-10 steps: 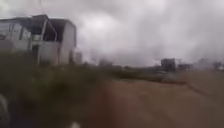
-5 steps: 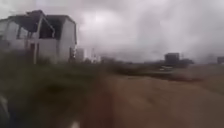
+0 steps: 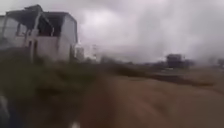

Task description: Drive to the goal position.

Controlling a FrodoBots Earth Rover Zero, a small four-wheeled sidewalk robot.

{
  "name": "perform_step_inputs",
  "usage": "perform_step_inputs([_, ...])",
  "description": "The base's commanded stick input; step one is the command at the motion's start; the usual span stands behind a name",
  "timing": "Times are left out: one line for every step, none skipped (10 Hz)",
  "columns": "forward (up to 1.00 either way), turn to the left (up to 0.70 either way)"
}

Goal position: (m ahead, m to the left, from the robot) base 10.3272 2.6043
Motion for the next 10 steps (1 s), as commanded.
perform_step_inputs([0.7,0.0])
perform_step_inputs([0.7,0.0])
perform_step_inputs([0.7,0.0])
perform_step_inputs([0.7,0.0])
perform_step_inputs([0.7,0.18])
perform_step_inputs([0.7,0.35])
perform_step_inputs([0.7,0.35])
perform_step_inputs([0.7,0.34])
perform_step_inputs([0.7,0.21])
perform_step_inputs([0.7,0.07])
